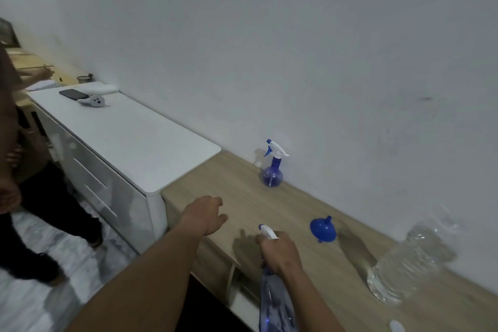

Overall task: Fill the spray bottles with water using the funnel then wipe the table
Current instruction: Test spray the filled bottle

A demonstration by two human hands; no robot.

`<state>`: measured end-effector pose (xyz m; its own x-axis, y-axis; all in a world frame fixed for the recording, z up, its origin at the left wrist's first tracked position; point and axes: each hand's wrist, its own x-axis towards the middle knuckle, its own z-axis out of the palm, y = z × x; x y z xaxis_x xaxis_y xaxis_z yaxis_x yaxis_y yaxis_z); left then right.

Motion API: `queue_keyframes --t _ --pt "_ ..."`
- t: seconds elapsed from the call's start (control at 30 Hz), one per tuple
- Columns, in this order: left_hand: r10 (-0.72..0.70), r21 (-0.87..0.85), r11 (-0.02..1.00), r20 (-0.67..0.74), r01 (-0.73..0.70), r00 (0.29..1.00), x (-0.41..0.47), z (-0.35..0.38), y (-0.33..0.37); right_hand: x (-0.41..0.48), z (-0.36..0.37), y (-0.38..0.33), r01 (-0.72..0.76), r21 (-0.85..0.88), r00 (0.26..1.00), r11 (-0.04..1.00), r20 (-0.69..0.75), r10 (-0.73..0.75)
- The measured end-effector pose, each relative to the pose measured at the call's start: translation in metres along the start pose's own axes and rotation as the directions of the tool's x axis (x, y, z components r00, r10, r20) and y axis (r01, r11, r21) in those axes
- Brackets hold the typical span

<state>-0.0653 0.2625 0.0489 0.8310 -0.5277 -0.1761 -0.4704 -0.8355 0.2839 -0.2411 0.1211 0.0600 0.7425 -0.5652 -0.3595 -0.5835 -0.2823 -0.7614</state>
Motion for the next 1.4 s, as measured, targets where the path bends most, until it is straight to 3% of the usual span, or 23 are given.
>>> queue_keyframes --t 0.3,0.63,1.23,1.4 --pt "0.007 -0.006 1.0 -0.013 -0.007 1.0 -0.004 0.002 0.002 0.009 0.0 0.013 -0.001 0.061 1.0 0.998 -0.03 0.003" --pt "0.005 -0.012 1.0 -0.012 -0.005 1.0 -0.007 0.005 0.002 0.013 0.003 0.018 0.148 0.085 0.986 0.985 -0.088 -0.14" --pt "-0.006 -0.025 1.0 0.004 0.006 1.0 -0.001 0.011 -0.005 0.016 0.016 0.043 0.088 0.103 0.996 0.991 -0.043 -0.084" --pt "-0.003 -0.034 0.999 0.002 0.003 1.0 0.0 0.013 -0.006 0.015 0.016 0.046 0.029 0.034 0.999 0.999 -0.041 -0.028"
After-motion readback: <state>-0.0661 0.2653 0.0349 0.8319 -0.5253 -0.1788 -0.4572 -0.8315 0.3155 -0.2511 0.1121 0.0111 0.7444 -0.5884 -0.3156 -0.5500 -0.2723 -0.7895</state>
